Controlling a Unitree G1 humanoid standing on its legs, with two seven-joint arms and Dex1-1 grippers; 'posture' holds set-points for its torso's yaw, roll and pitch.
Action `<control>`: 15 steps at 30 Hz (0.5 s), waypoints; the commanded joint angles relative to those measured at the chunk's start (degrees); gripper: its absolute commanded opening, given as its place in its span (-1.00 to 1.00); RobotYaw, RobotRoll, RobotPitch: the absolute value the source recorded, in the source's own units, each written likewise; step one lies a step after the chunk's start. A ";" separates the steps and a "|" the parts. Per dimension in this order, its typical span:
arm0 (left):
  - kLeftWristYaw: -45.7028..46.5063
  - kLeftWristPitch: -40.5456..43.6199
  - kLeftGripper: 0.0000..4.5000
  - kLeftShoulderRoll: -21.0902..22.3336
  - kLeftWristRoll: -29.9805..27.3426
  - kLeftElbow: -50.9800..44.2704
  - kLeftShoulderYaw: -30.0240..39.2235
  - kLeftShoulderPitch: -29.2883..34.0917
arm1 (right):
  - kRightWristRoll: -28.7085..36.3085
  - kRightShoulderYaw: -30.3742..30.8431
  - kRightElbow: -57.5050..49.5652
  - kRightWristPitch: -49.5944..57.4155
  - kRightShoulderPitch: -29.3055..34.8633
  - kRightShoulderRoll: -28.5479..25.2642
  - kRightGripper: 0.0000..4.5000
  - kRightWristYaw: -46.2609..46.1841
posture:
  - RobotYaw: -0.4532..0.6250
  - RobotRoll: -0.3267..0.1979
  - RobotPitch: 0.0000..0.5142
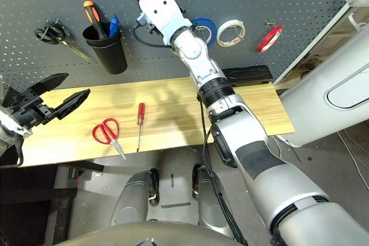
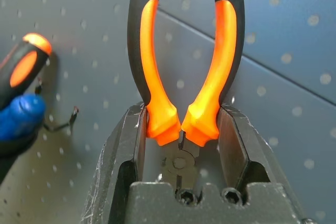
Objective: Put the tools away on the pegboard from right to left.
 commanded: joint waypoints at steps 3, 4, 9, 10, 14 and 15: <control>-0.46 0.21 1.00 0.45 -0.29 -0.37 0.40 0.74 | 1.28 -0.79 0.83 -1.93 -1.62 0.37 -0.07 0.30 | 0.09 0.25 -0.52; -0.47 0.15 1.00 0.43 -0.25 -0.33 0.38 0.73 | 1.50 -0.89 0.88 -1.92 -1.69 0.47 -0.07 0.34 | 0.09 0.25 -0.52; -0.41 0.12 1.00 0.36 -0.25 -0.41 0.38 0.77 | 2.57 -1.56 2.44 -1.73 -1.70 0.81 -0.07 0.41 | 0.10 0.25 -0.52; -0.41 0.12 1.00 0.37 -0.25 -0.41 0.34 0.74 | 2.89 -1.81 3.26 -1.67 -1.71 0.92 -0.07 0.42 | 0.09 0.25 -0.52; -0.40 0.17 1.00 0.40 -0.23 -0.47 0.18 0.61 | 2.86 -2.08 6.97 -2.11 -1.88 0.87 -0.07 0.42 | 0.10 0.25 -0.52; -0.39 0.18 1.00 0.40 -0.23 -0.48 0.15 0.58 | 2.92 -2.28 7.80 -2.18 -1.93 0.87 -0.07 0.42 | 0.10 0.25 -0.52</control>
